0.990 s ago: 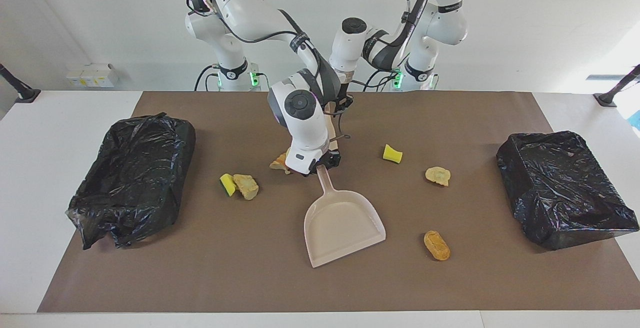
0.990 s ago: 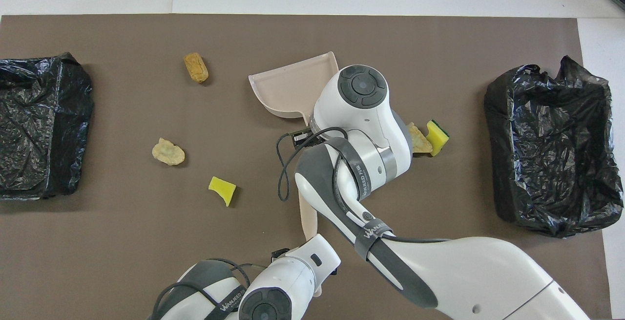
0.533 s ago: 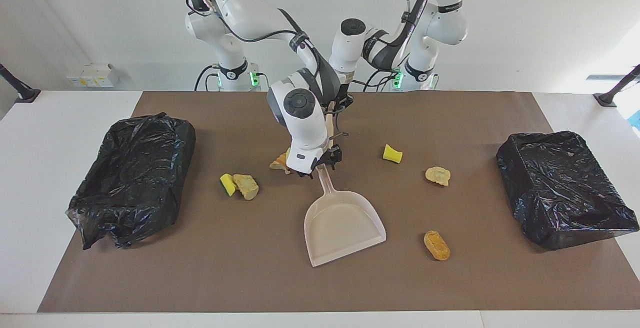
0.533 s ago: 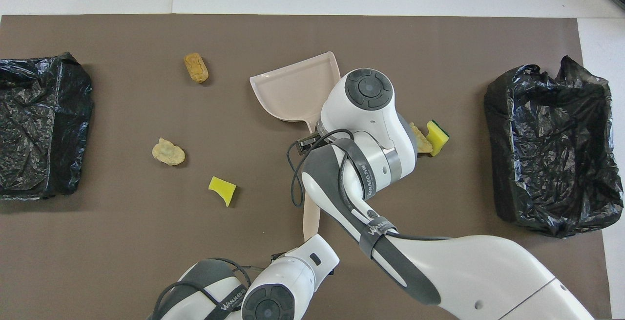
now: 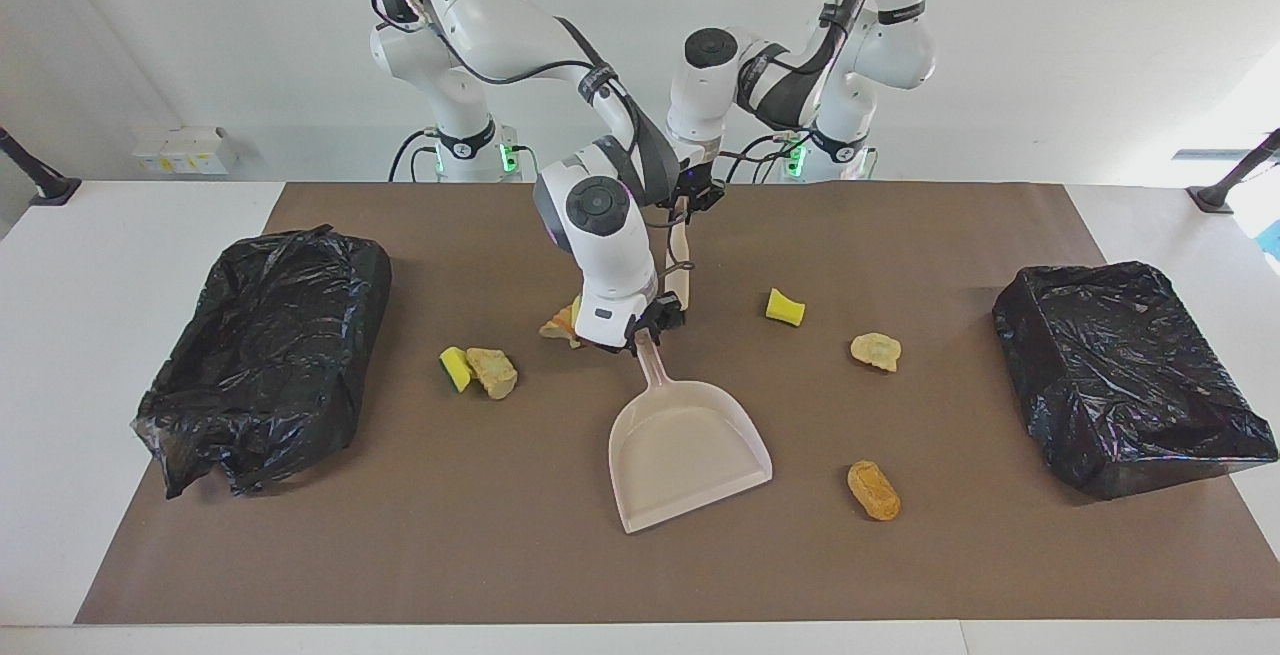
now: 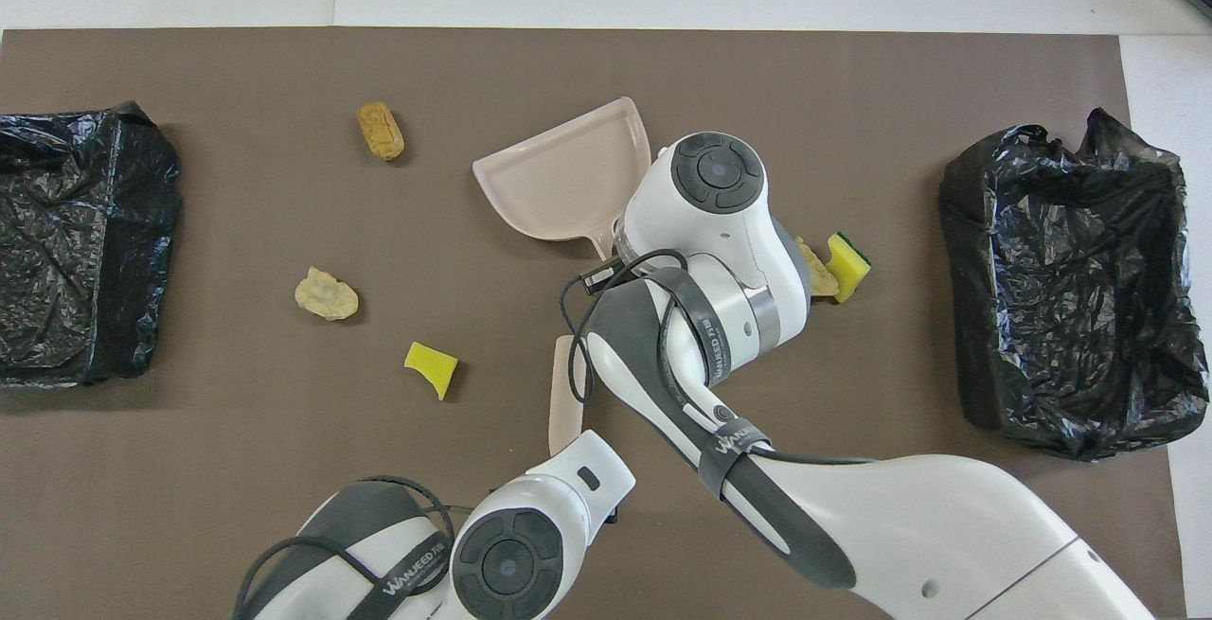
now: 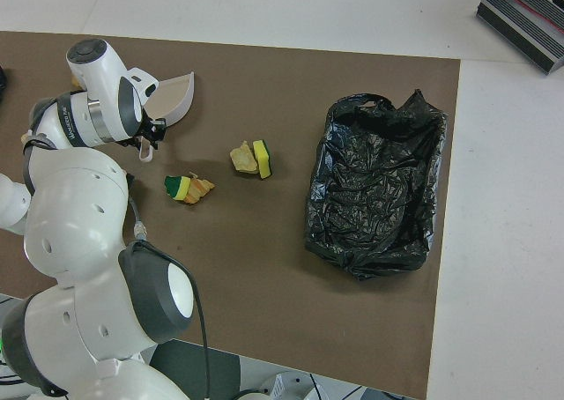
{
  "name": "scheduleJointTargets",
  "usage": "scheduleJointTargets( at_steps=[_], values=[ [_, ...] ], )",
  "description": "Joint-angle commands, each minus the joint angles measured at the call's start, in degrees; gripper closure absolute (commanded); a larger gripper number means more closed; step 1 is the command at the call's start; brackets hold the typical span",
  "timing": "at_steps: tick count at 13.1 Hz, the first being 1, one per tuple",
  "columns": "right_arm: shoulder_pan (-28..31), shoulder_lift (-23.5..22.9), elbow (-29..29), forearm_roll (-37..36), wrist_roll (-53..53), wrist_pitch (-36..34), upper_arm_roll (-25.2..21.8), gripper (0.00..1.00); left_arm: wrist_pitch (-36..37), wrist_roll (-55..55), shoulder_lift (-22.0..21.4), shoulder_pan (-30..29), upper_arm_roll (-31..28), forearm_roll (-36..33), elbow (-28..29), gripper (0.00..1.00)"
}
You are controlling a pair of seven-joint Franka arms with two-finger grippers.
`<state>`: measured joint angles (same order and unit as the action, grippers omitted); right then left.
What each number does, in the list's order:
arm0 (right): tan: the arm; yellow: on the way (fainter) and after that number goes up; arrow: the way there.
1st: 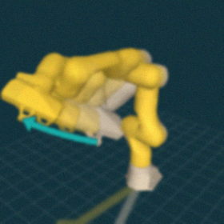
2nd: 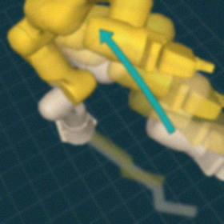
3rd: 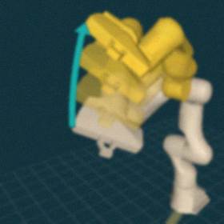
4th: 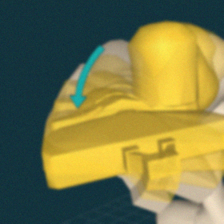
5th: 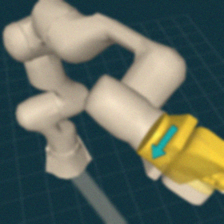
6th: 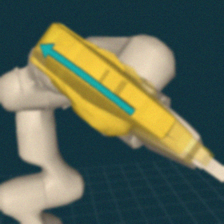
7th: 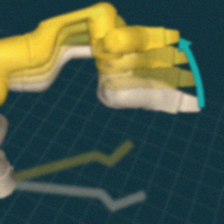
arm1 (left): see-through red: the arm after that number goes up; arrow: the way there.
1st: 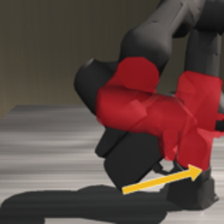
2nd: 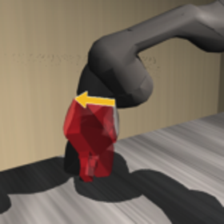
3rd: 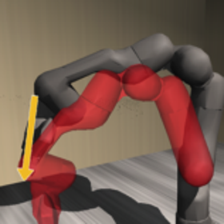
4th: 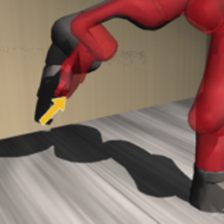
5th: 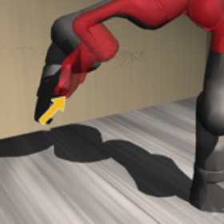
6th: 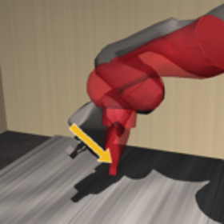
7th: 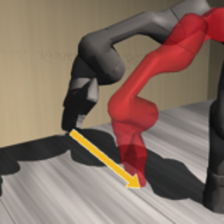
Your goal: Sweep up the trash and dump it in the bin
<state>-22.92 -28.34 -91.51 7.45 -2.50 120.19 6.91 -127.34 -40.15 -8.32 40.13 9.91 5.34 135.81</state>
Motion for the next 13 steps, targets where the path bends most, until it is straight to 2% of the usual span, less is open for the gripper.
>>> scheduleJointTargets(
  at_steps=[1,4,6,8,9,11,13],
  values=[
    [1.56,1.18,-1.48,-0.23,2.67,1.10,0.39,1.00,5.95,3.74,-4.94,-4.52,0.37,-1.56,0.59,1.00],
    [2.70,1.79,-0.77,-0.15,6.89,0.31,0.39,1.00,10.08,8.84,-7.84,-9.26,0.29,-1.56,0.51,1.00],
    [4.02,3.98,-0.42,-0.15,11.70,-1.88,0.39,1.00,12.37,13.06,-8.64,-13.30,0.20,-1.56,-0.63,1.00],
    [6.39,5.04,-0.33,-0.24,34.45,-4.34,0.39,1.00,15.10,16.66,-8.03,-18.48,0.29,-1.56,-3.52,1.00],
    [6.57,6.27,-0.68,0.11,41.98,-5.31,0.04,1.00,15.19,18.86,-7.42,-21.55,0.37,-1.56,-4.67,1.00],
    [8.67,7.15,-0.42,-0.50,44.32,-9.95,0.39,1.00,14.93,23.08,-6.27,-26.31,0.29,-1.56,-5.38,1.00],
    [8.42,7.94,-1.03,-1.20,54.21,-12.17,0.21,1.00,14.23,30.79,-5.57,-32.45,0.37,-1.56,-5.38,1.00]
  ],
)
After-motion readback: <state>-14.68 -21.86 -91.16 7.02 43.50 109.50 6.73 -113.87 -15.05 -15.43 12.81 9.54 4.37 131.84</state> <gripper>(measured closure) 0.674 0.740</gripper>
